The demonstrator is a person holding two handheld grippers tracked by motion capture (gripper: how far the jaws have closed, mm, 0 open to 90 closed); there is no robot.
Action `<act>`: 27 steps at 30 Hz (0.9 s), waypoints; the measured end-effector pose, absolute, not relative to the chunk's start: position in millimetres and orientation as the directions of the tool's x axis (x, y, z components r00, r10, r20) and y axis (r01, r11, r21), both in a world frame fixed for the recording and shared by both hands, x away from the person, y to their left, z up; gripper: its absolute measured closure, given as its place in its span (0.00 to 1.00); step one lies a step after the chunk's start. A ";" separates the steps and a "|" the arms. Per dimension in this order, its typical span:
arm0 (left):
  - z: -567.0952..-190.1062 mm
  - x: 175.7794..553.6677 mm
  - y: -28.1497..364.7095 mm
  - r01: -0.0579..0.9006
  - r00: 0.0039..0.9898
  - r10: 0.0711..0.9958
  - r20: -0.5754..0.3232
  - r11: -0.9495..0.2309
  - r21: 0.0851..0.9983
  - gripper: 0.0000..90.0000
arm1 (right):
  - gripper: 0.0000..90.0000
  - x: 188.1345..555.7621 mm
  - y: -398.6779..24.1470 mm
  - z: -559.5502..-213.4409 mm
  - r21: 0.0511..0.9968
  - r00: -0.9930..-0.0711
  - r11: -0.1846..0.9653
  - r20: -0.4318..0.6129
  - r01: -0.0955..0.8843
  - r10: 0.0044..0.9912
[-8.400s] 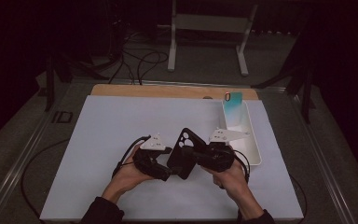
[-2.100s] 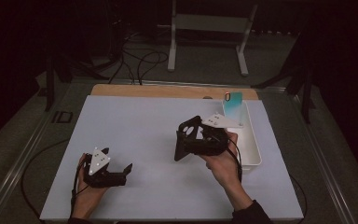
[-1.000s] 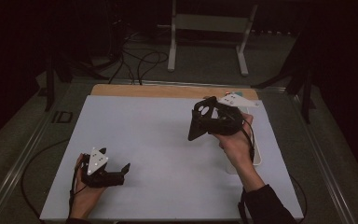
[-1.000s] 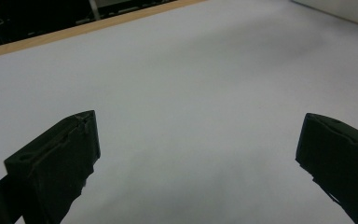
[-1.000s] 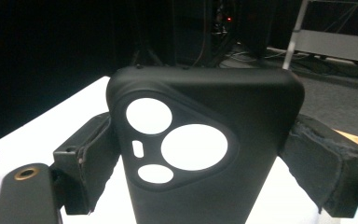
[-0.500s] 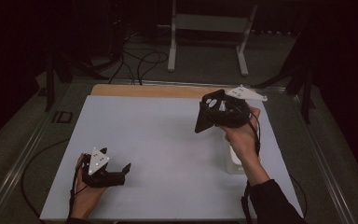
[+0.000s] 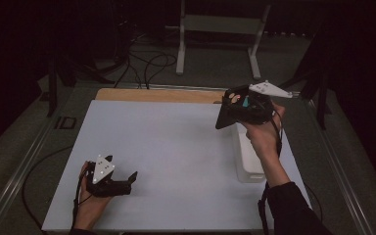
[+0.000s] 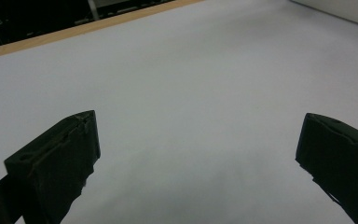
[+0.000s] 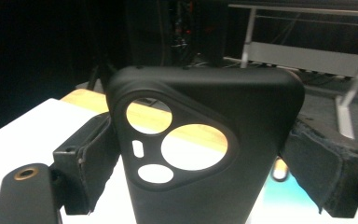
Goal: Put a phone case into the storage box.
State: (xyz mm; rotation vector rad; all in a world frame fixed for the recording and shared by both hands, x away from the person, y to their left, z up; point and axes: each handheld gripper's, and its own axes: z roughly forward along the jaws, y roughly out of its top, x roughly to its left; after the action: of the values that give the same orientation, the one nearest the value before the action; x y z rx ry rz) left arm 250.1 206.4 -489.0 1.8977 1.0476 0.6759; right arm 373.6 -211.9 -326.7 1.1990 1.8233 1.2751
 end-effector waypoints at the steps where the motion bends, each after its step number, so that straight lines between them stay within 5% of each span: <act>1: -489.1 250.1 206.1 0.407 0.505 0.861 0.055 -0.293 0.865 0.00 | 0.16 376.1 -216.0 -325.3 0.935 -0.394 0.124 0.019 0.332 0.919; 27: -489.0 249.8 205.7 0.405 0.507 0.860 0.056 -0.295 0.866 0.00 | 0.16 410.7 -266.9 -342.2 0.915 -0.199 0.088 -0.009 0.394 0.980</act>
State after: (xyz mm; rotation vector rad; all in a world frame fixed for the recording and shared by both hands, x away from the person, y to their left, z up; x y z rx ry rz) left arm 249.8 205.7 -489.0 1.8977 1.0439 0.6741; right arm 410.7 -266.9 -342.2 1.3697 1.6859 1.0898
